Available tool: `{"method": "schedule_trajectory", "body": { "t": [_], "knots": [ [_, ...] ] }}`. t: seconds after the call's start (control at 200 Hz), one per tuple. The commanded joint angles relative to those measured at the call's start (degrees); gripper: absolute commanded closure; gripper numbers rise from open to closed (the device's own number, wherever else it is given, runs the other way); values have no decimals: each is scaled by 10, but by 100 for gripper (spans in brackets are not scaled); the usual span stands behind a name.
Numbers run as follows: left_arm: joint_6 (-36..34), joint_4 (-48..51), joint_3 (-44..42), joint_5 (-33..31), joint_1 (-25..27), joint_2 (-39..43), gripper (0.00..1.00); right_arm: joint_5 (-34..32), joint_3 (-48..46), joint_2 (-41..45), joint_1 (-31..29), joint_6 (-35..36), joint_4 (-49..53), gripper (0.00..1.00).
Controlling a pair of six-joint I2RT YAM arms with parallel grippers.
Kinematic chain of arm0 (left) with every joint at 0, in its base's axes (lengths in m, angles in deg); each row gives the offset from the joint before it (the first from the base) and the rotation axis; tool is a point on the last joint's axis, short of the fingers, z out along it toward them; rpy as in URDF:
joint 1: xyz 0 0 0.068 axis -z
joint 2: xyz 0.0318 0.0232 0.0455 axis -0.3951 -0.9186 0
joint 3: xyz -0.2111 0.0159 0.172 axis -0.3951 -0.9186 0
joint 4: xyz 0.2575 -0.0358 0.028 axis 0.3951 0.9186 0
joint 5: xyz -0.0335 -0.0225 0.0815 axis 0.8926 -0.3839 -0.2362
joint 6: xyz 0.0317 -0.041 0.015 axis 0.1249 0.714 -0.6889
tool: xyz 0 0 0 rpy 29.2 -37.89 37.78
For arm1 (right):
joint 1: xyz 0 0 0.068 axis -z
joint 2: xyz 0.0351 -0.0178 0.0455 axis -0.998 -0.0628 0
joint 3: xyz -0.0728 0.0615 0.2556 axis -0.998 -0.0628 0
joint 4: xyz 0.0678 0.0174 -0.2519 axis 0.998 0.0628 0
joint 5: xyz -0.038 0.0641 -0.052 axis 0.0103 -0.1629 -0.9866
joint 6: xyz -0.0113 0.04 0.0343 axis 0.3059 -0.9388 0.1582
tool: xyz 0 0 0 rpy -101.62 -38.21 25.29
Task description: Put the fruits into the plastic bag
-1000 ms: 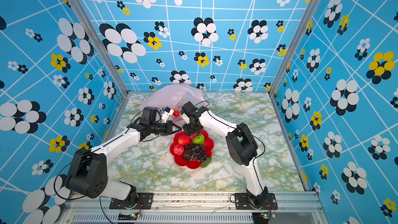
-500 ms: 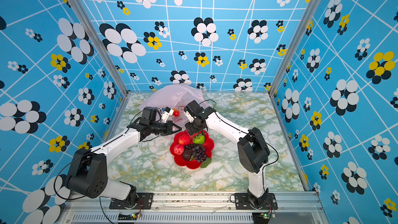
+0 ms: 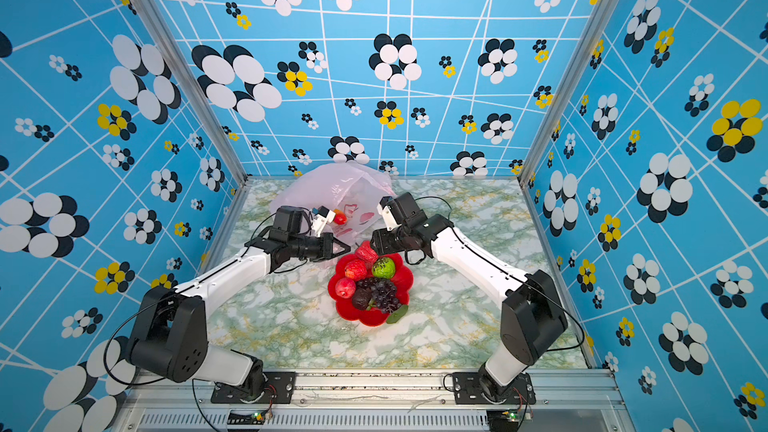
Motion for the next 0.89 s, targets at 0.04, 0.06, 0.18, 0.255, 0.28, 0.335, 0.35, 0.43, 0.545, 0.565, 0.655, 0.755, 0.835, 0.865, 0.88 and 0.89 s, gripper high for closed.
{"method": "schedule_trajectory", "body": {
  "t": [0.04,0.06,0.18,0.255,0.28,0.335,0.35,0.43,0.545,0.565,0.655,0.755,0.835,0.865,0.88,0.89],
  "knots": [
    [-6,-12,8,13,1,3,100,35,-9,38,13,-45,-53,42],
    [-6,-12,8,13,1,3,100,37,-9,40,14,-48,-57,42],
    [-6,-12,9,14,1,3,100,49,-5,48,20,-66,-79,42],
    [-6,-12,9,14,1,3,100,58,-3,45,22,-78,-95,42],
    [-6,-12,9,14,1,4,100,61,-2,44,24,-83,-100,42],
    [-7,-11,9,14,1,5,100,68,2,39,26,-93,-114,42],
    [-7,-11,9,14,1,5,100,70,2,36,27,-96,-116,42],
    [-7,-11,9,14,1,5,100,78,14,23,29,-105,-126,42],
    [-8,-10,9,14,1,6,100,85,40,-3,30,-98,-112,42],
    [-8,-10,9,14,1,7,100,83,45,-10,30,-94,-103,42],
    [-8,-9,10,14,1,7,100,67,71,-47,29,-64,-33,41],
    [-9,-9,9,13,1,9,100,57,72,-82,22,-28,14,34],
    [-8,-11,9,13,1,7,100,36,80,-109,9,10,49,26],
    [-7,-11,9,13,1,7,100,25,89,-122,3,26,66,25],
    [-7,-12,9,14,1,6,100,20,94,-129,0,36,74,24],
    [-6,-12,9,14,1,6,100,16,99,-134,-2,43,81,23]
  ]
}}
